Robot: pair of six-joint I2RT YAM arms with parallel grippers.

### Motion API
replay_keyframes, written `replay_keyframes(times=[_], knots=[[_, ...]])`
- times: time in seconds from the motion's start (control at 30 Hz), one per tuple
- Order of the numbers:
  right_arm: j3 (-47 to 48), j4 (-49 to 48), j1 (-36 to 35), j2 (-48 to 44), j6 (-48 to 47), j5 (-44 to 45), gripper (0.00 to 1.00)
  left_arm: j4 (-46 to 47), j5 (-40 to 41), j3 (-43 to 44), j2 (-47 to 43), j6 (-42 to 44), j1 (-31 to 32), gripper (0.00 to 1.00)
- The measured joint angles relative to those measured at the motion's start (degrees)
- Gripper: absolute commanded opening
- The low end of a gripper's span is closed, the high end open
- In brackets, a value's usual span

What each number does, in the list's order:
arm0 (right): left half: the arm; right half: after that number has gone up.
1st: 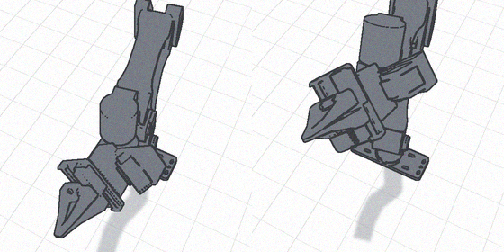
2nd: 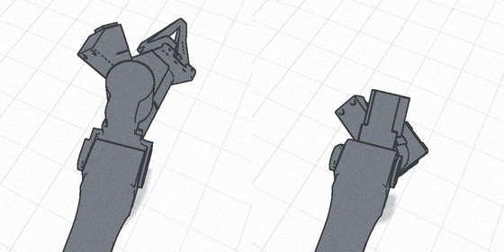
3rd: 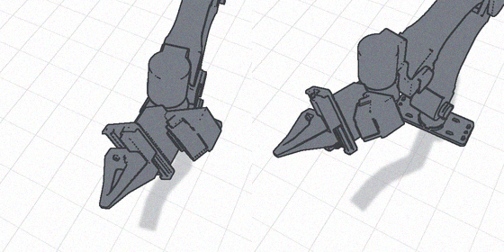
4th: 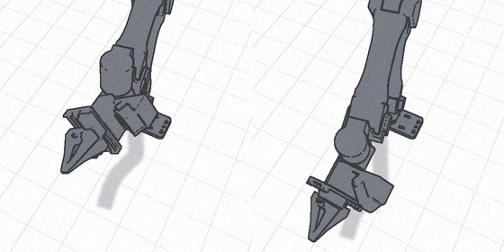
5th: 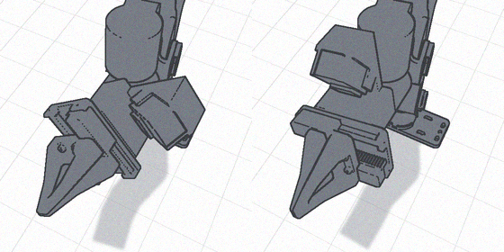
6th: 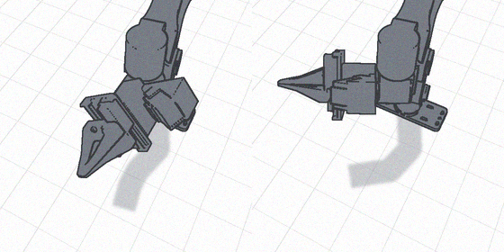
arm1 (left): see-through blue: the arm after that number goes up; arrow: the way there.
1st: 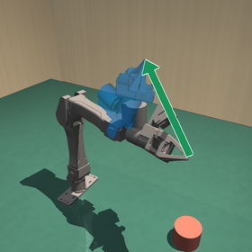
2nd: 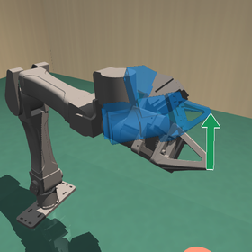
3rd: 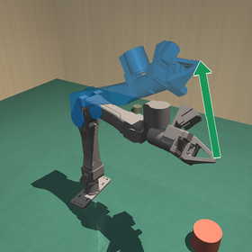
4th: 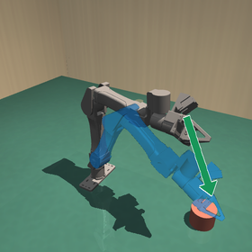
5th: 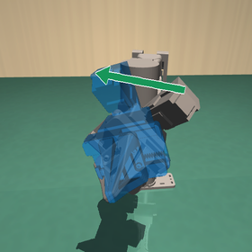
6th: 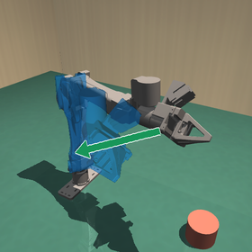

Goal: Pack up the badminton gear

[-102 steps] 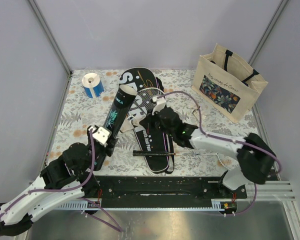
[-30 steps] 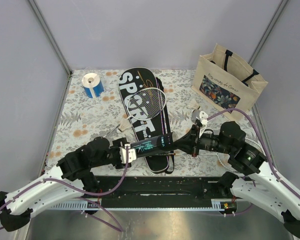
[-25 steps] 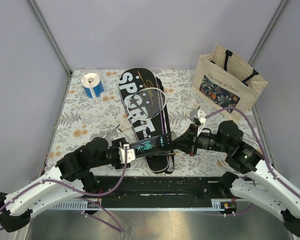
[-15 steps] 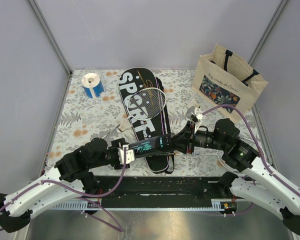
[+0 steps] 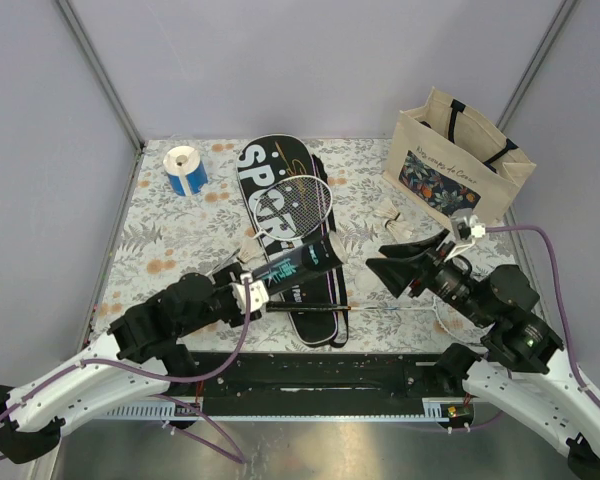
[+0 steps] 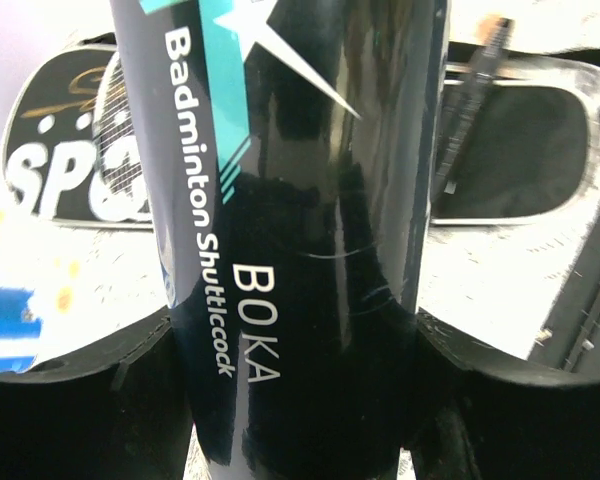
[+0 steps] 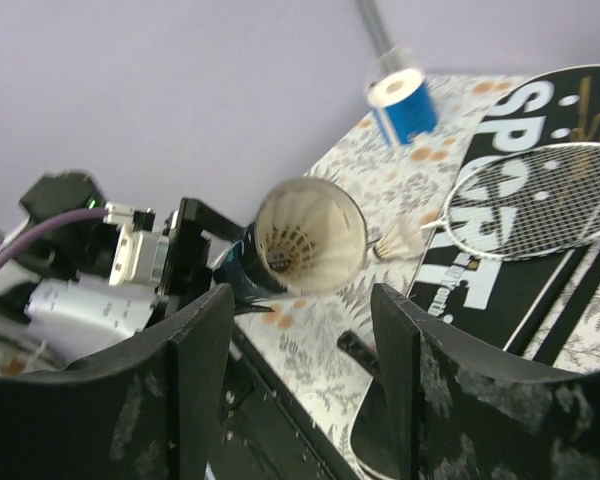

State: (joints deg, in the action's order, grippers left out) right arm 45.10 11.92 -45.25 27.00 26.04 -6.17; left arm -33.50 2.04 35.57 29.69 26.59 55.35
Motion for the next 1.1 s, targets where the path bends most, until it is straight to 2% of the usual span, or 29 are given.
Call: replay_keyframes(times=[0.17,0.27,0.33,0.47,0.6,0.73,0.93,1.1], knots=[[-2.8,-3.1,0.0,-0.6,3.8,8.7,0.66,2.6,13.2,0.7,0.2,-5.2,-1.5,0.00],[-6.1,-5.3,0.0,2.2,5.4,11.3,0.68,3.8,21.3,2.0,-0.1,-8.4,-3.2,0.00],[-7.6,-8.1,0.0,6.9,6.0,11.5,0.69,4.6,25.1,2.4,-1.3,-10.1,-3.5,0.00],[-6.8,-14.0,0.0,23.0,5.7,9.1,0.69,6.6,30.1,2.6,-7.5,-12.3,-3.5,0.00],[-1.0,-15.5,0.0,39.0,5.3,4.5,0.68,11.3,31.3,1.1,-15.3,-12.5,-3.5,0.00],[9.5,-17.1,0.1,53.5,4.1,-1.6,0.65,13.9,30.6,-1.3,-20.4,-12.0,-3.5,0.00],[26.2,-19.5,0.2,72.7,2.5,-12.6,0.64,13.6,28.2,-2.6,-21.3,-11.4,-3.5,0.00],[31.6,-20.6,0.2,83.1,2.0,-16.7,0.63,13.7,25.9,-2.6,-21.2,-11.3,-3.5,0.00]])
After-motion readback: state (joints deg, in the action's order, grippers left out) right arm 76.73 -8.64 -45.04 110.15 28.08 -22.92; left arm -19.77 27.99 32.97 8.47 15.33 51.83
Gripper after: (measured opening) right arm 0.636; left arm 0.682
